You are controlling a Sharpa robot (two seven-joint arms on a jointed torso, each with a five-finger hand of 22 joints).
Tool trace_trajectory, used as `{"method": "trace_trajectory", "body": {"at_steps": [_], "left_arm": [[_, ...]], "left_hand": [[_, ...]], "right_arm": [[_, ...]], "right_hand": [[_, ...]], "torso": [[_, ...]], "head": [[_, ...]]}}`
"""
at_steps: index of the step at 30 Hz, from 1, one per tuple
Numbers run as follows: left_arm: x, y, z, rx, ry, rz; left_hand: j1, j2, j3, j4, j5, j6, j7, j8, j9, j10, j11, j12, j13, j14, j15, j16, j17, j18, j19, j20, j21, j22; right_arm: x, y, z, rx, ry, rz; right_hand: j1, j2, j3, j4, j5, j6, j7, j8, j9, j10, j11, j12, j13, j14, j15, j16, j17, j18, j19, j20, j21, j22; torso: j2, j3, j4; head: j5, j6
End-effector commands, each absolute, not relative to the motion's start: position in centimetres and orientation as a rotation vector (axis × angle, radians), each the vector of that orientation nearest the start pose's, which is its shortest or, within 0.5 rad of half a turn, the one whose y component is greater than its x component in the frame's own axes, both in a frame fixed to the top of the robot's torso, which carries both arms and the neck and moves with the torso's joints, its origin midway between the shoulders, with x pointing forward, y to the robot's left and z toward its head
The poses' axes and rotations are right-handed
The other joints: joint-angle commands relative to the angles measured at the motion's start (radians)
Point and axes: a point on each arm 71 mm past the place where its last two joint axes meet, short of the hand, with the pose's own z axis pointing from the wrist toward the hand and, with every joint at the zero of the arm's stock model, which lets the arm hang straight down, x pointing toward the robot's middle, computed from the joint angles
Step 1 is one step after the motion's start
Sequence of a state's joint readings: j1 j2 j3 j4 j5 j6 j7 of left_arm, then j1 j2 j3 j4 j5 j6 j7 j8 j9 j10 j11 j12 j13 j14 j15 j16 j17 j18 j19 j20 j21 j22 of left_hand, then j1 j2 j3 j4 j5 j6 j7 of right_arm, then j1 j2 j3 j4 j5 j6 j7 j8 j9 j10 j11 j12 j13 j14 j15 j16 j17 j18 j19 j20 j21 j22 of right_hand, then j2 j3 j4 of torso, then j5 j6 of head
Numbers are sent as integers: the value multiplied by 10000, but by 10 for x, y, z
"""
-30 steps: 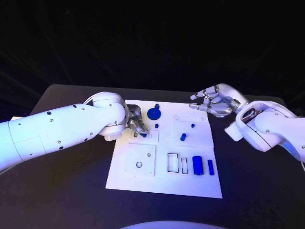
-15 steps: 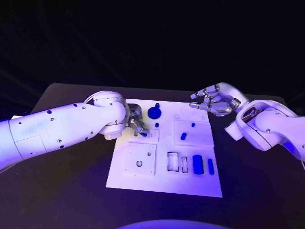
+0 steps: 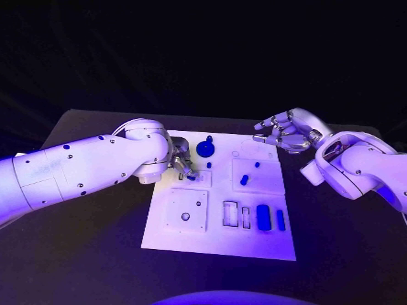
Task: Assemble the parts on the task board
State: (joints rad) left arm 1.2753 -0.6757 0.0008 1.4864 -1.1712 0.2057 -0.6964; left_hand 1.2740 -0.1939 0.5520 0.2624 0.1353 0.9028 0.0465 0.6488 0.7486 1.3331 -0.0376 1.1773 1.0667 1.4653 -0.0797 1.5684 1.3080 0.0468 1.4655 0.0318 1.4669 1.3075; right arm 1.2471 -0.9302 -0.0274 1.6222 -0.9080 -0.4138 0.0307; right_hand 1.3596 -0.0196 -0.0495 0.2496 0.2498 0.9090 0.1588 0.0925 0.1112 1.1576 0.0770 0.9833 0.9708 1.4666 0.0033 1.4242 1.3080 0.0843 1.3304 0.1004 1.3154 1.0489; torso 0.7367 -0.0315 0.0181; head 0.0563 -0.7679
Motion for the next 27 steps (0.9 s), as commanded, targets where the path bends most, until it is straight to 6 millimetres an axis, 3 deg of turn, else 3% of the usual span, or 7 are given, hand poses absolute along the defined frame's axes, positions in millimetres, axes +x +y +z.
{"method": "trace_trajectory", "body": {"at_steps": [1,6,11,21,27], "left_arm": [[495,152,-184,-120,23127,-2364],[496,152,-184,-141,23117,-2259],[497,151,-183,-133,22951,-2161],[499,149,-183,-102,22895,-2128],[499,148,-184,-101,22941,-2134]], "left_hand": [[-149,7,1257,-1331,66,260,-179,40,-10,65,-5,71,21,1055,-91,24,2628,-82,169,-63,36,1044],[-623,11,821,-1221,54,424,-263,69,21,122,-71,99,49,1055,-147,24,2628,-98,210,-115,71,1117],[-1226,163,237,-814,32,542,-287,120,71,159,-90,129,69,1055,-163,24,2628,-115,254,-139,111,1193],[-1527,347,-257,-498,46,566,-309,130,118,177,-111,166,102,1055,-189,24,2628,-129,290,-166,143,1258],[-2044,425,-882,35,22,624,-293,141,150,194,-96,196,123,1055,-180,24,2628,-135,307,-164,154,1289]], "right_arm": [[478,-217,-147,3232,16031,9976],[478,-217,-148,3244,16047,9984],[478,-217,-149,3252,16104,9976],[478,-215,-150,3238,16232,9986],[477,-215,-150,3223,16250,9998]], "right_hand": [[1,67,-60,-6,55,56,10,54,14,-17,-48,15,-8,453,-87,-60,344,177,-51,-14,-31,1],[4,92,-69,2,81,49,11,52,12,-27,-47,6,-24,455,-88,-58,348,179,-55,-15,-40,-12],[7,111,-83,10,115,41,13,50,11,-50,-46,-19,-58,447,-88,-82,316,183,-64,-17,-54,-37],[-10,123,-130,36,151,18,21,42,6,-105,-38,-71,-120,420,-82,-145,228,199,-108,-15,-107,-130],[-22,130,-159,52,159,4,27,36,3,-130,-33,-88,-143,403,-78,-184,176,207,-135,-13,-138,-182]], "torso": [[3,0,-7],[3,7,3],[-5,6,6],[-5,-1,6],[0,-3,13]], "head": [[4,-43],[-1,-42],[-8,-46],[-2,-25],[-6,-19]]}}
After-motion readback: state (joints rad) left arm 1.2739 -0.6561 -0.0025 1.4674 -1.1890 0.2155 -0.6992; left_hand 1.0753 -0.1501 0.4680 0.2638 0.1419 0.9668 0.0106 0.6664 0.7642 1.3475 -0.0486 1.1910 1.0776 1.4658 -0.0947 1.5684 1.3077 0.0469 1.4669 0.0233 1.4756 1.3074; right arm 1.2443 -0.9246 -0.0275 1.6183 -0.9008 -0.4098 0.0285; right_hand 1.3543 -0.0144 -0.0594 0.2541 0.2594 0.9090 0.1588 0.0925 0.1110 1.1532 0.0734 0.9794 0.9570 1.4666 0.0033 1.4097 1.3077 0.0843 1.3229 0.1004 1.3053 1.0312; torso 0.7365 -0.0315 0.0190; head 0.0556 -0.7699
